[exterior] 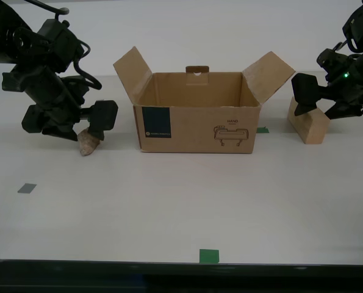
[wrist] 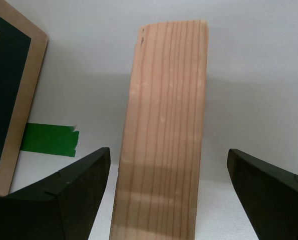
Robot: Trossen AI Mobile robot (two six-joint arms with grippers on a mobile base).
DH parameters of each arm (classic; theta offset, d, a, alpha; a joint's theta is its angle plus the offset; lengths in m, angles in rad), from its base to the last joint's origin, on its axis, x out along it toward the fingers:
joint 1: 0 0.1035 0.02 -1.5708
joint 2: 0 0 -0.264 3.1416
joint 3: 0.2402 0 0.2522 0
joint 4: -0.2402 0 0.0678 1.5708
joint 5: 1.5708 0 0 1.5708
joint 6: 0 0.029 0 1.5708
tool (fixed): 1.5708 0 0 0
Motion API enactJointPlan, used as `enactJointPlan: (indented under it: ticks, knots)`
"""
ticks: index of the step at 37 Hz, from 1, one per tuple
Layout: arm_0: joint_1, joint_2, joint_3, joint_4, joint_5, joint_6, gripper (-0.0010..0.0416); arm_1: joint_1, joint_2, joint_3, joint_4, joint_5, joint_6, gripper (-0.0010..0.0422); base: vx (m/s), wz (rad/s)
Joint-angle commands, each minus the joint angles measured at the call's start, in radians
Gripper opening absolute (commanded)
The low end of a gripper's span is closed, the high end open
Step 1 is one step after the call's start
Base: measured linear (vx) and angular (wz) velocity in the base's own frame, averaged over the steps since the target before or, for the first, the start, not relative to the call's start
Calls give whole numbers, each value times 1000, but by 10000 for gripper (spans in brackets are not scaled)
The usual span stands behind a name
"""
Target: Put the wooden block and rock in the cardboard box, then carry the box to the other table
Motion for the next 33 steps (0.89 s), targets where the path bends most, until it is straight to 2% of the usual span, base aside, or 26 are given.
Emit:
enactJointPlan:
  ticks: [1,19,33]
  knots:
    - [0,0,0,1,1,5,303,-1,0,0,1,-2,0,265,0,0]
    - [0,0,0,-1,1,8,218,-1,0,0,3,-2,0,183,0,0]
    - [0,0,0,-1,1,8,164,-1,0,0,1,-1,0,149,0,0]
